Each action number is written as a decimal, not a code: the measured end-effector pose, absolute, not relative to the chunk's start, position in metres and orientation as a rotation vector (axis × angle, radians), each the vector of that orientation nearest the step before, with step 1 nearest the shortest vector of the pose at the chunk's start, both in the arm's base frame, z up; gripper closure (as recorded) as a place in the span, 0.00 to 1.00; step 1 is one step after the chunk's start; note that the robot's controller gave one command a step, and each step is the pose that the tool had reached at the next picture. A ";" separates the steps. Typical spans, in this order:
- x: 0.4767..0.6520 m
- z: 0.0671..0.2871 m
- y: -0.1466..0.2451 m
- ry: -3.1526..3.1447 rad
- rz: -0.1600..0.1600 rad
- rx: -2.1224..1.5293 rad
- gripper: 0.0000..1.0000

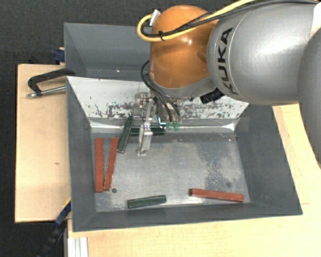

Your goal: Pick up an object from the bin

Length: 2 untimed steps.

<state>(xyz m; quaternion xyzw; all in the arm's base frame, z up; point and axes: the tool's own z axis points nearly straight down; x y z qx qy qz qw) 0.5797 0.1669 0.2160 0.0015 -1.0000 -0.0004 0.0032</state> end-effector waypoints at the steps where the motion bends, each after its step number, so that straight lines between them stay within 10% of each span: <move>1: 0.582 0.221 0.166 -3.144 -0.004 0.002 0.00; 2: 0.592 0.198 0.173 -3.137 -0.003 0.293 0.00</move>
Offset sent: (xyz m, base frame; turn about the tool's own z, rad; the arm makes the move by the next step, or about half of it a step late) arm 0.0208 0.0132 -0.0563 -0.3983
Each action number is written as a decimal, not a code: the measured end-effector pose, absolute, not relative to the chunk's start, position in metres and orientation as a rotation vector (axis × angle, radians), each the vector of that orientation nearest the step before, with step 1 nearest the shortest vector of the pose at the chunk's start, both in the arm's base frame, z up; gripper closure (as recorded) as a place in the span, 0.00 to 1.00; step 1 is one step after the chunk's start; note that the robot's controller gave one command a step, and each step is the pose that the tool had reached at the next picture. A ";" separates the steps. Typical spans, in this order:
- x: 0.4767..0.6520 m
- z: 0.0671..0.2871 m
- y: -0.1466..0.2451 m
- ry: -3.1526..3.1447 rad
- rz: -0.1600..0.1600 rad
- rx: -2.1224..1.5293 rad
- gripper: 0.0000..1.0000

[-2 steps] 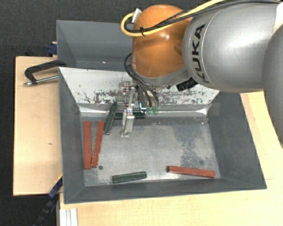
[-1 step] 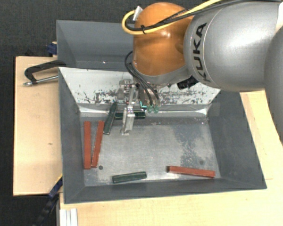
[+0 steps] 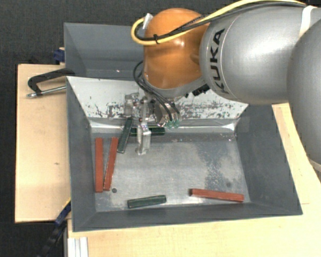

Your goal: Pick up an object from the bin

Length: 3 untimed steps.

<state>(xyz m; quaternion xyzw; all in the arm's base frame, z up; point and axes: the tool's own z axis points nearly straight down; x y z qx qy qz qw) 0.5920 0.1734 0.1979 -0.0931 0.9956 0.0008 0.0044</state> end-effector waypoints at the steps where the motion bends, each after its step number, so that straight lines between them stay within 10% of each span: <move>1: 0.593 0.174 0.182 3.027 0.003 -0.837 0.00; 3: 0.591 0.098 0.200 2.889 0.001 -1.233 0.00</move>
Offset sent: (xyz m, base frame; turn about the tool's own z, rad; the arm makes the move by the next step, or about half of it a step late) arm -0.0109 0.0039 -0.1086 -0.6081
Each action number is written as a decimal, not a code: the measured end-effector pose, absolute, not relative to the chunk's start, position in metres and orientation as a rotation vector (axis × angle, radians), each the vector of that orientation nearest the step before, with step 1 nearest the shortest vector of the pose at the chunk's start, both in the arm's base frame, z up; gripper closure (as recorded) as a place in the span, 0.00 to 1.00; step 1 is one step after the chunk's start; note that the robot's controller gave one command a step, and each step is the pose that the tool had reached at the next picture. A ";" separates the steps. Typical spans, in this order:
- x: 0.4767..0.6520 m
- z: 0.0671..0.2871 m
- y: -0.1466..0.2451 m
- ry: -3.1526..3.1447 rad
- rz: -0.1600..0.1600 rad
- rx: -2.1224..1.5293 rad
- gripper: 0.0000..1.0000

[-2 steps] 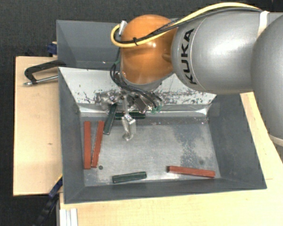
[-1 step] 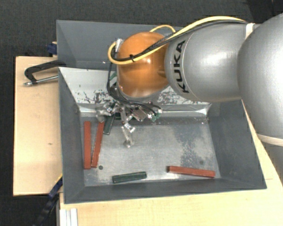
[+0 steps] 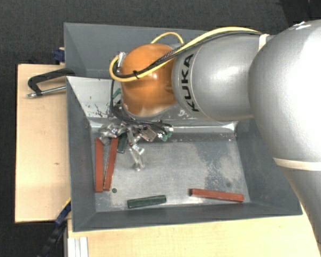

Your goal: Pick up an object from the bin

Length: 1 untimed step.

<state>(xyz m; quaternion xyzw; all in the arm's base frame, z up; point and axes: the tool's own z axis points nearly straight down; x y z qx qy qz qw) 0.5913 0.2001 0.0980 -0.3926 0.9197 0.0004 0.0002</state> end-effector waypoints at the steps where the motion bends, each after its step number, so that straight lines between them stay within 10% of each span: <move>1: 0.597 0.084 0.181 2.808 0.003 -1.402 0.00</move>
Offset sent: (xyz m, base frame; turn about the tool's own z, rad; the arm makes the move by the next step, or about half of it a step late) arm 0.0009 0.0013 -0.0280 -0.4265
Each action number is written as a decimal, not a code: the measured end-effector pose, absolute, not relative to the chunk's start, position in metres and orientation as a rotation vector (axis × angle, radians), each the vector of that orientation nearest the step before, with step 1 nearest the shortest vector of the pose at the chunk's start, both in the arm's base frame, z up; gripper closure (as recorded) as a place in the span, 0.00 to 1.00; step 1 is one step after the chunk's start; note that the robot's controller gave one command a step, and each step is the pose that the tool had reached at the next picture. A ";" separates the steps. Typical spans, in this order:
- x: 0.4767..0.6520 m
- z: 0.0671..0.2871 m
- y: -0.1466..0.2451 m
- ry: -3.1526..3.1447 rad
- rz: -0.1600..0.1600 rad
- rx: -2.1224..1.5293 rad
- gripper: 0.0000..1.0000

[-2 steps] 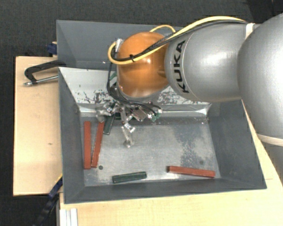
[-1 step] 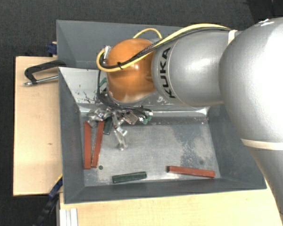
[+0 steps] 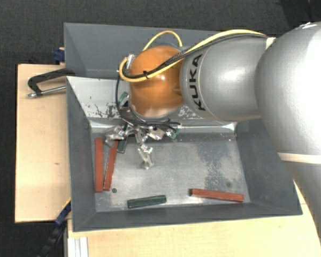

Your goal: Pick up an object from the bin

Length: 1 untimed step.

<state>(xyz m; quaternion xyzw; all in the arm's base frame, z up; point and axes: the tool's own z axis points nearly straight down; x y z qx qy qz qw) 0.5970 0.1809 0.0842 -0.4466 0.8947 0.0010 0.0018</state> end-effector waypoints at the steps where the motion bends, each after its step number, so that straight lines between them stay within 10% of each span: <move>1: 0.595 0.074 0.203 2.556 -0.003 -1.809 1.00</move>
Offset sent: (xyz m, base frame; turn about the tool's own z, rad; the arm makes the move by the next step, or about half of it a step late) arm 0.0000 0.0000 0.0000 0.0000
